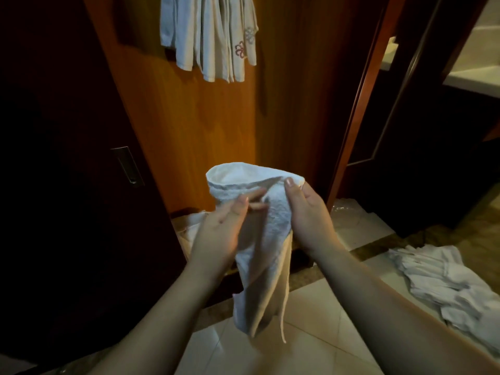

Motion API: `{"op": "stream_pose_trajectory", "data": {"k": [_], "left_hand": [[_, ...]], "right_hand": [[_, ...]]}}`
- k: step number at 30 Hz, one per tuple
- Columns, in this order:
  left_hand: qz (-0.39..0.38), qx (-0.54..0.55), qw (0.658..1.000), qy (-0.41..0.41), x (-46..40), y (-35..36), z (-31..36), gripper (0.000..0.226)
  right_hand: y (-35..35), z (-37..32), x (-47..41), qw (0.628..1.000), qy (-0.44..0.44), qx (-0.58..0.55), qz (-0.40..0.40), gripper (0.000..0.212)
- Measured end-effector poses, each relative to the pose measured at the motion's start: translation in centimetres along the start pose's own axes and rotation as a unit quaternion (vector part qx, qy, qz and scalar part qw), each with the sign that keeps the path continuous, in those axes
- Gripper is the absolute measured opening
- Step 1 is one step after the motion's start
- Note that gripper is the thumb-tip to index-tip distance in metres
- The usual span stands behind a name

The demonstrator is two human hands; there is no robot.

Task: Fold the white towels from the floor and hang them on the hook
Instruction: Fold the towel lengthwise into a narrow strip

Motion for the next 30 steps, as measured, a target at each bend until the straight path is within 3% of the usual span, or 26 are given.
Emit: {"op": "stream_pose_trajectory", "data": {"k": [2,3,5,8,11,15,17,19,22,25,27,30], "left_hand": [[0.074,-0.112,0.988,0.083,-1.1,-2.0,-0.2,0.016],[0.090,-0.175,0.975,0.108,-1.8,-3.0,-0.1,0.019],[0.043,-0.297,0.944,0.137,-3.3,-4.6,0.1,0.036],[-0.066,-0.446,0.878,0.161,-4.4,-5.7,-0.3,0.042],[-0.128,-0.533,0.824,0.147,-5.2,-6.7,0.1,0.038],[-0.159,-0.640,0.721,0.212,-5.9,-6.5,1.1,0.023],[-0.154,-0.657,0.693,0.254,-6.0,-6.1,2.1,0.012],[-0.145,-0.630,0.707,0.286,-6.2,-6.1,3.7,0.008],[-0.098,-0.536,0.790,0.281,-6.2,-6.0,6.0,0.017],[-0.023,-0.498,0.846,0.190,-6.4,-5.4,7.1,0.054],[-0.034,-0.562,0.816,0.131,-6.9,-5.2,7.4,0.063],[-0.060,-0.646,0.751,0.128,-7.3,-5.1,8.0,0.020]], "right_hand": [[-1.2,-0.5,-0.9,0.999,-0.012,0.037,-0.003,0.028],[-1.8,-0.6,-1.3,0.999,-0.017,0.052,-0.007,0.027],[-2.6,-1.1,-1.8,0.997,-0.028,0.073,-0.003,0.026],[-3.6,-1.4,-2.7,0.995,-0.034,0.089,0.003,0.035],[-4.7,-1.2,-3.2,0.994,-0.034,0.106,-0.002,0.045],[-5.4,-1.2,-3.4,0.991,-0.040,0.125,-0.037,0.044],[-6.1,-1.3,-3.5,0.991,-0.041,0.120,-0.039,0.045],[-6.8,-1.5,-3.7,0.993,-0.046,0.103,-0.041,0.050],[-7.7,-2.3,-3.9,0.995,-0.055,0.077,-0.037,0.056],[-7.8,-2.8,-3.8,0.994,-0.061,0.083,-0.047,0.050],[-7.6,-3.0,-3.5,0.991,-0.066,0.101,-0.053,0.044],[-7.1,-3.0,-3.4,0.990,-0.071,0.111,-0.054,0.042]]}}
Point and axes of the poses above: each hand's wrist, its own x-axis away from the middle knuckle, its own y-axis out of the palm, z = x × y, the point moved 3 cm from there along -x, towards the middle knuckle, and after that the axes turned 1 degree about -z, right-handed, at the moved point
